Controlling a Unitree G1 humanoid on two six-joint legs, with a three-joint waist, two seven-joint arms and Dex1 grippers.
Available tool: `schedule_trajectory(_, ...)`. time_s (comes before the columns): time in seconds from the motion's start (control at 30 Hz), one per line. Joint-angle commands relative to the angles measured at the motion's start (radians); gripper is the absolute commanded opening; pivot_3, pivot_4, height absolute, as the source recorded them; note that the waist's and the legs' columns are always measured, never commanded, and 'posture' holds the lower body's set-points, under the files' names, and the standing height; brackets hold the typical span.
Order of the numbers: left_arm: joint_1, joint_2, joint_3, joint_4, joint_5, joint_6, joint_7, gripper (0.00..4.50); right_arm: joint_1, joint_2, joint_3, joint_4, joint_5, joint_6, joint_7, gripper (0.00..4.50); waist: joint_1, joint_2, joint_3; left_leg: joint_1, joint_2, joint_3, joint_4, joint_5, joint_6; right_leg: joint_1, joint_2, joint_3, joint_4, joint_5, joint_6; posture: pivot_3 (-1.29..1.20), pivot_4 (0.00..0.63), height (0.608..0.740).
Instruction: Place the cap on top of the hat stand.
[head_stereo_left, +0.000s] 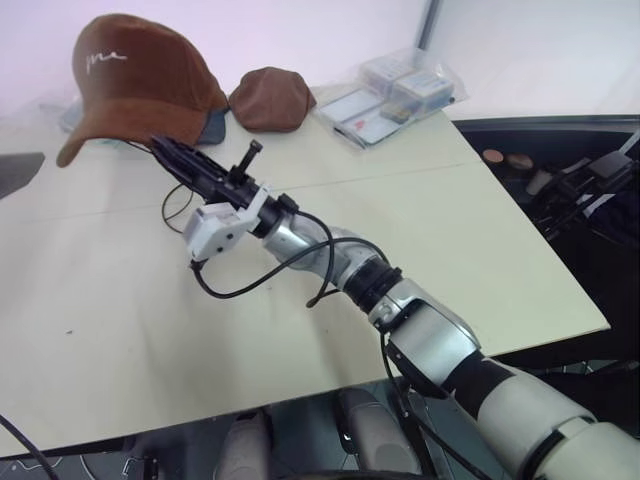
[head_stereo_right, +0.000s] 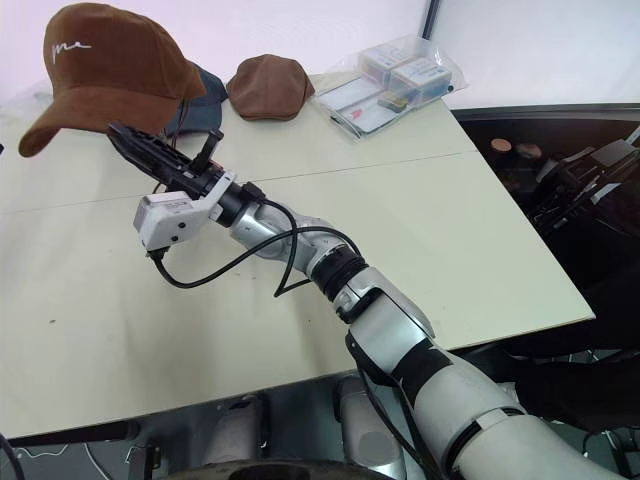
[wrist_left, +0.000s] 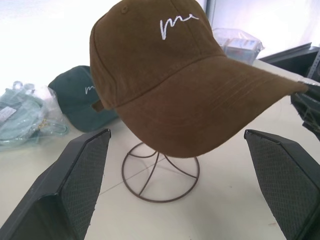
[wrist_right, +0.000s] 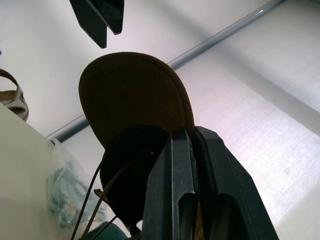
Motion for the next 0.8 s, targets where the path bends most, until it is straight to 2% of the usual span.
schedule_trajectory(0.03, -0.014, 0.003, 0.023, -0.027, -0.013, 0.001, 0.014, 4.50, -0.017, 0.010, 0.000, -0.037, 0.001, -0.014, -0.027, 1.94, 0.000, 0.000, 0.000, 0.000, 0.000, 0.000, 0.000, 0.000, 0.000, 0.000, 0.000, 0.000, 0.000, 0.000, 0.000, 0.00, 0.150, 0.740)
schedule_trajectory(0.1, -0.014, 0.003, 0.022, -0.032, -0.018, 0.005, 0.018, 4.50, -0.013, 0.008, 0.004, -0.041, -0.002, -0.011, -0.024, 3.09, 0.000, 0.000, 0.000, 0.000, 0.000, 0.000, 0.000, 0.000, 0.000, 0.000, 0.000, 0.000, 0.000, 0.000, 0.000, 0.00, 0.150, 0.740)
schedule_trajectory(0.13, -0.014, 0.004, 0.022, -0.032, -0.019, 0.006, 0.018, 4.50, -0.007, 0.006, 0.008, -0.048, -0.004, -0.011, -0.016, 3.52, 0.000, 0.000, 0.000, 0.000, 0.000, 0.000, 0.000, 0.000, 0.000, 0.000, 0.000, 0.000, 0.000, 0.000, 0.000, 0.00, 0.150, 0.740)
schedule_trajectory(0.33, 0.007, 0.015, 0.031, -0.028, -0.022, 0.020, -0.007, 4.50, 0.108, -0.066, 0.033, -0.186, -0.001, -0.044, 0.067, 3.52, 0.001, 0.000, 0.000, 0.000, 0.000, 0.000, 0.000, 0.000, 0.000, 0.000, 0.000, 0.000, 0.000, -0.001, 0.001, 0.00, 0.150, 0.740)
schedule_trajectory(0.53, 0.040, -0.006, 0.018, -0.016, -0.006, 0.000, -0.029, 4.50, 0.345, -0.246, 0.023, -0.381, 0.104, -0.053, 0.298, 3.52, 0.006, -0.001, -0.001, 0.001, 0.000, 0.000, 0.000, 0.000, 0.000, 0.002, 0.000, 0.001, -0.001, -0.002, 0.001, 0.00, 0.150, 0.740)
schedule_trajectory(0.67, 0.100, -0.051, 0.036, -0.010, 0.030, -0.033, -0.024, 4.50, 0.463, -0.377, -0.077, -0.539, 0.386, 0.070, 0.538, 3.52, 0.006, -0.001, 0.000, 0.003, 0.000, 0.000, 0.000, 0.000, 0.000, 0.003, 0.000, 0.001, 0.000, -0.002, 0.002, 0.00, 0.150, 0.740)
schedule_trajectory(0.8, 0.175, -0.133, 0.061, -0.018, 0.093, -0.096, 0.020, 4.50, 0.485, -0.496, -0.211, -0.754, 0.767, 0.419, 0.830, 3.52, 0.002, 0.000, 0.001, 0.004, 0.000, 0.001, 0.001, 0.000, 0.000, 0.003, 0.000, 0.002, 0.002, -0.002, 0.001, 0.00, 0.150, 0.740)
